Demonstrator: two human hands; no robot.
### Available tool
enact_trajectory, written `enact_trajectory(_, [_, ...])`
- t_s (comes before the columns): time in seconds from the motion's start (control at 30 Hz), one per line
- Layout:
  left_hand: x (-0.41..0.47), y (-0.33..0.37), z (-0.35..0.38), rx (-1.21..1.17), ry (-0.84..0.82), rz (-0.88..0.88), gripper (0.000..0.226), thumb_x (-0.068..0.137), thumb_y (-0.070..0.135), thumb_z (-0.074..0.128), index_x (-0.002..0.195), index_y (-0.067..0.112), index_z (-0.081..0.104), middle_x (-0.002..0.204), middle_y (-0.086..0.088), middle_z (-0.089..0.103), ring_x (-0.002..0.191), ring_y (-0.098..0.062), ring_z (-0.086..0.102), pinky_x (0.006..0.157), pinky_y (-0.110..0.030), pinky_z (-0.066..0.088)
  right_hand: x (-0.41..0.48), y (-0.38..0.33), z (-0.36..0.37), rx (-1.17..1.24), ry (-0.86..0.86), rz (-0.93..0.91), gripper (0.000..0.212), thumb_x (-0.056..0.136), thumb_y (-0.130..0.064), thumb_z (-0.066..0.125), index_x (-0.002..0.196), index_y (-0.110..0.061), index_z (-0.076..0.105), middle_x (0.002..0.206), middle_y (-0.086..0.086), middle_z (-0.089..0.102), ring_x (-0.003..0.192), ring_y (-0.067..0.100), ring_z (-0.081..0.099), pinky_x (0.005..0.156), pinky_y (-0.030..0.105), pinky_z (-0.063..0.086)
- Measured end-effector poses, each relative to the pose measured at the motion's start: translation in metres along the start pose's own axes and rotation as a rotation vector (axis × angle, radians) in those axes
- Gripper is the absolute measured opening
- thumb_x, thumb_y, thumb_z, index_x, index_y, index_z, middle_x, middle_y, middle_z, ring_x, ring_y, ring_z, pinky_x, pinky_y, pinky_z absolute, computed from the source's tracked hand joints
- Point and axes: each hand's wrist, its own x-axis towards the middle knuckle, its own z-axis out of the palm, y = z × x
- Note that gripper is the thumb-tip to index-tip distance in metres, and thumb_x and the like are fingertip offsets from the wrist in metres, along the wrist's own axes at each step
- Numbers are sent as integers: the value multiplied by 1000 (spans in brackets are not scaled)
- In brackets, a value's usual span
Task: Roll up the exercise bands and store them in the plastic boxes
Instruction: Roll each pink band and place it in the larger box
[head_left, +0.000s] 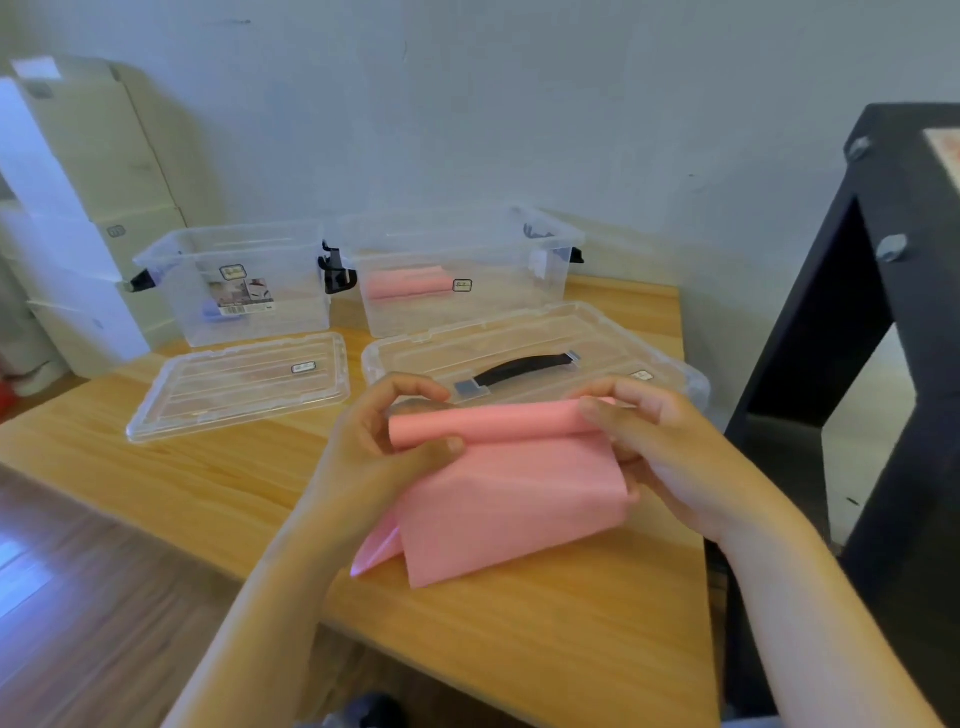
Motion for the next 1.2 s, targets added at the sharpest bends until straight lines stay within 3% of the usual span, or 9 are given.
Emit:
enact_trajectory(0.13, [6, -7, -5, 0, 6, -52, 34, 64, 12, 77, 89, 33, 67, 91, 2, 71, 76, -12, 64, 61, -20, 51, 14, 5, 8, 9, 53, -37, 18, 83, -29, 63, 92, -14, 68, 66, -3, 59, 56, 12, 51, 41, 19, 39])
enact_trajectory(0.37, [13, -10, -5, -91, 11, -209, 30, 67, 25, 81, 93, 31, 69, 83, 5, 67, 69, -12, 63, 55, -22, 50, 22, 19, 11, 37, 51, -124, 16, 84, -16, 65, 100, -12, 64, 79, -4, 69, 73, 9, 63, 64, 19, 51])
enact_trajectory(0.47, [13, -11, -3, 14, 48, -185, 27, 68, 35, 79, 91, 28, 68, 80, 6, 65, 65, -9, 60, 52, -18, 45, 24, 25, 10, 58, 59, -133, 13, 84, -11, 64, 96, -14, 64, 78, -6, 69, 73, 6, 63, 63, 14, 50])
enact_trajectory(0.53, [14, -12, -6, 0, 52, -162, 28, 67, 29, 85, 89, 31, 67, 78, 7, 66, 61, -8, 59, 49, -17, 44, 26, 28, 11, 105, 43, -129, 18, 79, -10, 66, 96, -14, 63, 77, -7, 69, 73, 6, 63, 62, 15, 50])
enact_trajectory(0.67, [14, -14, -14, -56, 4, -97, 38, 60, 25, 83, 93, 34, 67, 100, -2, 74, 77, -15, 68, 61, -24, 53, 29, 30, 15, 201, -16, -82, 32, 71, -19, 68, 102, -18, 62, 77, -10, 67, 73, 8, 62, 59, 20, 50])
enact_trajectory(0.77, [15, -18, -16, -85, 49, -72, 33, 61, 19, 81, 89, 31, 67, 96, 1, 73, 78, -14, 66, 62, -21, 52, 31, 32, 20, 254, 79, -60, 37, 72, -19, 70, 108, -18, 59, 78, -5, 69, 71, 8, 63, 57, 19, 48])
enact_trajectory(0.9, [16, -22, -17, -113, 129, -83, 30, 62, 23, 82, 87, 27, 67, 84, 4, 67, 69, -10, 62, 54, -18, 49, 34, 37, 31, 318, 255, -96, 31, 79, -1, 70, 104, -11, 56, 87, 1, 72, 73, 8, 65, 58, 17, 49])
enact_trajectory(1.03, [16, -25, -15, -99, 136, -109, 25, 67, 22, 77, 88, 27, 65, 84, 3, 66, 68, -10, 61, 52, -19, 48, 35, 41, 34, 277, 301, -144, 17, 81, 1, 68, 89, -14, 64, 79, -1, 72, 75, 9, 65, 64, 20, 49])
enact_trajectory(1.2, [17, -26, -13, -106, 135, -108, 23, 66, 23, 77, 85, 31, 66, 85, 4, 65, 67, -9, 59, 54, -18, 47, 33, 41, 32, 276, 311, -165, 17, 81, 1, 68, 89, -14, 68, 83, 3, 72, 78, 12, 66, 68, 21, 50])
